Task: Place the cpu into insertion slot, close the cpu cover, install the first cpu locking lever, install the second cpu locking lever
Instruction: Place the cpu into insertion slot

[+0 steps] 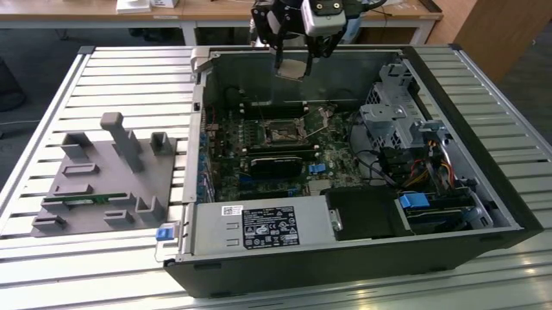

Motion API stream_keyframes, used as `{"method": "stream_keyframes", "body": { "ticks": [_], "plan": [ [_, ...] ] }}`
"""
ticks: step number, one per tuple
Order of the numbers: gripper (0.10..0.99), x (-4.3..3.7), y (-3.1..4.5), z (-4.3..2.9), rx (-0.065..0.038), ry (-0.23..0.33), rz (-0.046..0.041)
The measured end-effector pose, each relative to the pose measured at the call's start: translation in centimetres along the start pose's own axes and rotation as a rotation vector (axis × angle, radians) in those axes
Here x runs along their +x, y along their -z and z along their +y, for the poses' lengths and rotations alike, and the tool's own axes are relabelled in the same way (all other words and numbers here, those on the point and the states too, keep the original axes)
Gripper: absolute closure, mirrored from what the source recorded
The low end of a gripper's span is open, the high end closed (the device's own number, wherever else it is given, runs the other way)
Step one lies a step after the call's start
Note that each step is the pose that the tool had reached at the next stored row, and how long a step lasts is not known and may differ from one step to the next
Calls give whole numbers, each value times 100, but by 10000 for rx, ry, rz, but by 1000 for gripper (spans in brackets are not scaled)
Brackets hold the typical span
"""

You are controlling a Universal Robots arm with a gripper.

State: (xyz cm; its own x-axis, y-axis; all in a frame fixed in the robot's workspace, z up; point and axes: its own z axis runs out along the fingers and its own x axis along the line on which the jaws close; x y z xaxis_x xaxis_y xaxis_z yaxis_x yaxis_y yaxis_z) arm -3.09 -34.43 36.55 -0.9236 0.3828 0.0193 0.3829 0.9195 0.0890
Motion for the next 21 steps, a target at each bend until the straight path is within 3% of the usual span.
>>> {"method": "stream_keyframes", "body": {
  "ticks": [21],
  "plan": [
    [545,0,-2,0,-9,-469,-42]
  ]
}}
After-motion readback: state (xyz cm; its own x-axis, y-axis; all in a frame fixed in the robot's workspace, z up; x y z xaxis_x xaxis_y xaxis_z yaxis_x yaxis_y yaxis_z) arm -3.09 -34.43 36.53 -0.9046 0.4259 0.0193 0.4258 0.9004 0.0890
